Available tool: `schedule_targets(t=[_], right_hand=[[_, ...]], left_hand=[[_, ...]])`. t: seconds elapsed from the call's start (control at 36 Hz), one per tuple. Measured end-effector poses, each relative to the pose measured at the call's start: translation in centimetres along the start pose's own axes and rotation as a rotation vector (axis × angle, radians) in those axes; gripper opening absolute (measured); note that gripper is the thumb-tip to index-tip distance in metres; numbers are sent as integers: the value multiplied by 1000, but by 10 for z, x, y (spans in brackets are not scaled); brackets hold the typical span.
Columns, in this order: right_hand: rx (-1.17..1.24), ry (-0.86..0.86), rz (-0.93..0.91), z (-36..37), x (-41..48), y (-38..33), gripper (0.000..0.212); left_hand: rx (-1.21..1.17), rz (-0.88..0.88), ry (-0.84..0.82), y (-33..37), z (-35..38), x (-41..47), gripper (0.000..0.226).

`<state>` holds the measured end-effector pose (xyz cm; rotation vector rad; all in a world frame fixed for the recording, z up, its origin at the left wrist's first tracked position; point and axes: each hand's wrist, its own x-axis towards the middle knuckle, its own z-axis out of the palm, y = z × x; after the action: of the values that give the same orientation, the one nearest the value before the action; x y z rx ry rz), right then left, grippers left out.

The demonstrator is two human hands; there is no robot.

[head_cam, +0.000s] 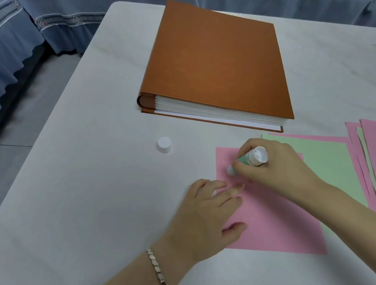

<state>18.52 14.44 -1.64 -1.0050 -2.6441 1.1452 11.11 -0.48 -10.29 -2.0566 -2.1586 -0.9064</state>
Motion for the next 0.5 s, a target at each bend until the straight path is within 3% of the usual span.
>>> schedule_targets(t=[0.25, 0.39, 0.5], right_hand=[[-21, 55, -47, -1, 23, 0, 25], [57, 172, 21, -2, 28, 2, 8], [74, 164, 37, -13, 15, 4, 11]], left_hand=[[9, -14, -23, 2, -1, 0, 32], [36, 8, -31, 4, -1, 0, 34], [56, 17, -53, 4, -2, -1, 37]])
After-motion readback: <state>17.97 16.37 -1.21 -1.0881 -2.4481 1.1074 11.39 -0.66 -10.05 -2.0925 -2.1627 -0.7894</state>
